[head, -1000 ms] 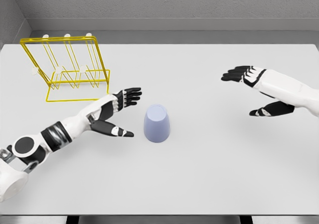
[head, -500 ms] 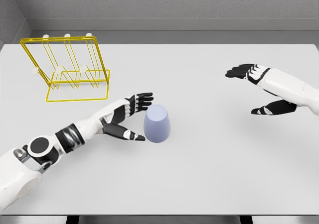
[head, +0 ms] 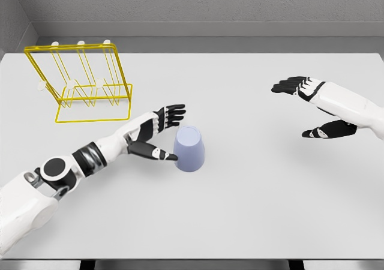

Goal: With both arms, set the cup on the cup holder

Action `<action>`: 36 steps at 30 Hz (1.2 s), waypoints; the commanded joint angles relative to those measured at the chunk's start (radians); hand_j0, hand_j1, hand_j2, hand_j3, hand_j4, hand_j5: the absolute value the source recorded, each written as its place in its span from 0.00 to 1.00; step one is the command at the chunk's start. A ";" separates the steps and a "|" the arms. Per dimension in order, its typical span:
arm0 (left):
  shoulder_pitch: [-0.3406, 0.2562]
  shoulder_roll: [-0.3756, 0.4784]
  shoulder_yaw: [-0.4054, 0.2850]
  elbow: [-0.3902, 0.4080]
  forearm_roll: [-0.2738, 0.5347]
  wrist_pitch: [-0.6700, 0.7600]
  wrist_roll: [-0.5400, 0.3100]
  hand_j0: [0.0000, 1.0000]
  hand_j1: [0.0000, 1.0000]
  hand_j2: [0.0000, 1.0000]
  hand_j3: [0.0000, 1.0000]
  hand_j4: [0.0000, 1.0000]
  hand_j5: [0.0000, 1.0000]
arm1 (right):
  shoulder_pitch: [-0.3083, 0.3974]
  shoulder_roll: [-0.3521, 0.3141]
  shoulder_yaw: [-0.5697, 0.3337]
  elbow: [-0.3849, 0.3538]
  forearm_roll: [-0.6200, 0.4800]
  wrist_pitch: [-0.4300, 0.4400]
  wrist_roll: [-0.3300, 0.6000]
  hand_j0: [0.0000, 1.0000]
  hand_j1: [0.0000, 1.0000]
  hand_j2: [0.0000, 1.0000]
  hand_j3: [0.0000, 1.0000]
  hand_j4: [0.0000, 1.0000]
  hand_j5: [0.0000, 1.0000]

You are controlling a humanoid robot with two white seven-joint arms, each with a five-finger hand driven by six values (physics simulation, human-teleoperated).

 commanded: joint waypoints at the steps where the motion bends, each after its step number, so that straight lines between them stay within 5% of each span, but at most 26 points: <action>1: 0.000 -0.014 -0.009 0.022 0.003 0.000 0.000 1.00 1.00 1.00 1.00 1.00 1.00 | 0.000 -0.001 0.000 0.000 -0.008 0.003 -0.001 1.00 1.00 1.00 1.00 1.00 1.00; 36: -0.011 -0.076 -0.034 0.040 -0.005 0.034 0.001 1.00 1.00 1.00 1.00 1.00 1.00 | 0.000 0.001 0.000 0.000 -0.009 0.003 -0.001 1.00 1.00 1.00 1.00 1.00 1.00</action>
